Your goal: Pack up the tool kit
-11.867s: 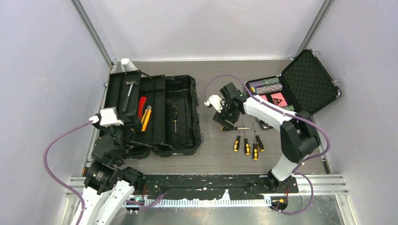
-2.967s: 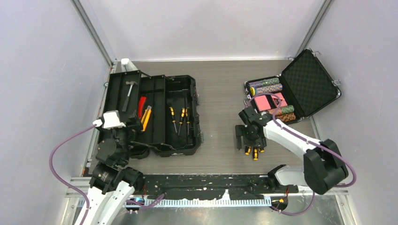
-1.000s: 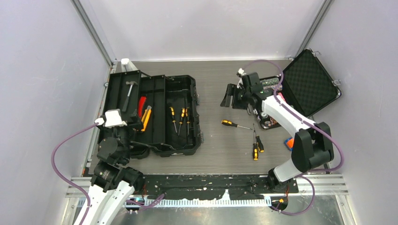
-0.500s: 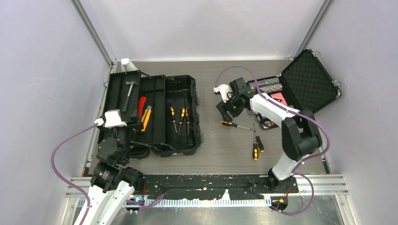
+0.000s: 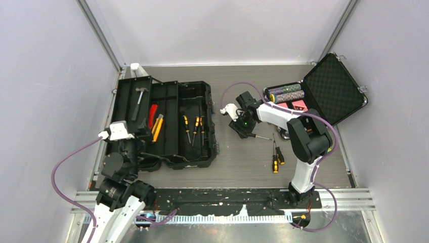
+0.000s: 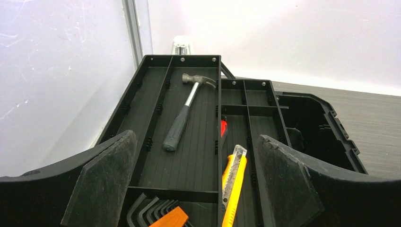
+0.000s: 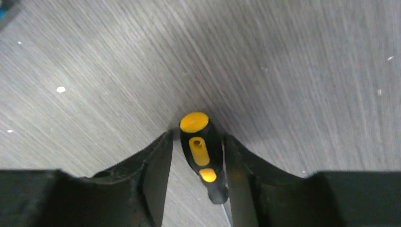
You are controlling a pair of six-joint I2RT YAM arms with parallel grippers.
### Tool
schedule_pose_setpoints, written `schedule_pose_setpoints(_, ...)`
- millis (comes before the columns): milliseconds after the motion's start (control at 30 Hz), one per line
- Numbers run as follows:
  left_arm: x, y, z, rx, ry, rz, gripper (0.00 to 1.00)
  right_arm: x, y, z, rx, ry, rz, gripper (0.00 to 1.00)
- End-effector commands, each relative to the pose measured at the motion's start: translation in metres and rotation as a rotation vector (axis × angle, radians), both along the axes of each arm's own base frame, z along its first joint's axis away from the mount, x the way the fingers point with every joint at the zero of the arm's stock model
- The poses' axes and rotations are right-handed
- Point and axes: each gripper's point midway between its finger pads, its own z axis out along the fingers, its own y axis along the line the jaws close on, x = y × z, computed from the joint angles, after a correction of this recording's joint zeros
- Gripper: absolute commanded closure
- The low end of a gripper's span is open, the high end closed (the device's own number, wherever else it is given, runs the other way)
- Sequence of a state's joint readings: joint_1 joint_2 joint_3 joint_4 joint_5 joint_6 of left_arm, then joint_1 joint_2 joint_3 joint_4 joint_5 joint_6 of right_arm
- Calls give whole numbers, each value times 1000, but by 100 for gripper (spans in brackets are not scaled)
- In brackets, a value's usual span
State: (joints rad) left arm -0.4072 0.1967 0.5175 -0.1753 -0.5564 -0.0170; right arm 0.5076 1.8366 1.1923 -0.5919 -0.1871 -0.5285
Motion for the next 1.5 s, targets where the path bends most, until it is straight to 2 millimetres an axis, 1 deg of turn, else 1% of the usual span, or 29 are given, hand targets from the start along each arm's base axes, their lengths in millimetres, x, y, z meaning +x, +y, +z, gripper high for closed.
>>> schedule_pose_setpoints(0,-4,2,18,-29,-69,-1,1,11,1,1,-30,-28,24,58)
schedule_pose_setpoints(33,-4,2,18,-30,-71,-2,1,12,2,2,-29,-25,22,67)
schedule_pose_setpoints(100,-5,1,19,-32,-74,-4,1,14,6,12,-16,-32,13,79)
schedule_pose_setpoints(167,-5,1,20,-33,-76,-5,1,20,10,29,7,-64,-7,83)
schedule_pose_setpoints(267,-5,1,20,-33,-76,-7,1,32,18,63,69,-140,-61,86)
schedule_pose_setpoints(400,-6,2,20,-34,-78,-5,1,50,36,127,222,-258,-167,88)
schedule_pose_setpoints(467,-6,2,21,-35,-81,-5,1,58,46,160,316,-292,-248,88)
schedule_pose_setpoints(500,-6,2,21,-35,-80,-5,1,59,52,172,375,-278,-309,88)
schedule_pose_setpoints(533,-6,2,21,-35,-81,-5,1,62,59,190,430,-283,-334,88)
schedule_pose_setpoints(633,-6,2,21,-35,-81,-7,1,58,91,226,603,-220,-429,87)
schedule_pose_setpoints(667,-6,2,21,-36,-82,-6,1,59,98,236,639,-218,-450,87)
schedule_pose_setpoints(700,-6,2,21,-35,-82,-4,1,57,111,246,699,-203,-511,87)
schedule_pose_setpoints(733,-7,3,21,-36,-84,-3,1,52,121,249,731,-184,-533,87)
schedule_pose_setpoints(767,-6,3,21,-34,-81,-2,1,53,133,253,809,-144,-606,87)
schedule_pose_setpoints(800,-6,3,21,-34,-82,-2,1,48,144,255,848,-117,-621,88)
schedule_pose_setpoints(867,-6,3,21,-34,-82,-2,1,46,169,258,963,-37,-708,91)
schedule_pose_setpoints(900,-7,3,21,-36,-84,-2,1,48,173,254,966,-39,-733,91)
schedule_pose_setpoints(933,-7,3,21,-36,-85,-2,1,46,186,247,967,-26,-754,91)
schedule_pose_setpoints(967,-7,3,21,-37,-86,-3,1,46,193,249,975,-30,-755,91)
schedule_pose_setpoints(1000,-6,2,21,-36,-85,-5,1,45,205,239,958,-28,-757,91)
schedule_pose_setpoints(1033,-7,2,21,-38,-87,-5,1,46,212,242,964,-33,-755,91)
schedule_pose_setpoints(1067,-7,2,22,-37,-88,-5,1,45,223,227,940,-18,-763,90)
schedule_pose_setpoints(1100,-7,2,21,-38,-87,-5,1,45,230,226,943,-23,-770,90)
schedule_pose_setpoints(1133,-7,3,22,-40,-91,-5,1,51,235,213,931,-21,-803,89)
schedule_pose_setpoints(1167,-8,3,23,-40,-92,-4,1,50,240,207,929,-11,-811,89)
schedule_pose_setpoints(1233,-8,3,22,-39,-94,-3,1,53,253,181,915,31,-844,89)
schedule_pose_setpoints(1300,-8,3,23,-41,-98,-2,2,54,262,165,892,34,-863,88)
schedule_pose_setpoints(1433,-9,4,23,-43,-101,-2,3,65,263,134,834,-25,-926,84)
schedule_pose_setpoints(1467,-9,4,23,-42,-100,-2,3,67,263,130,830,-30,-934,83)
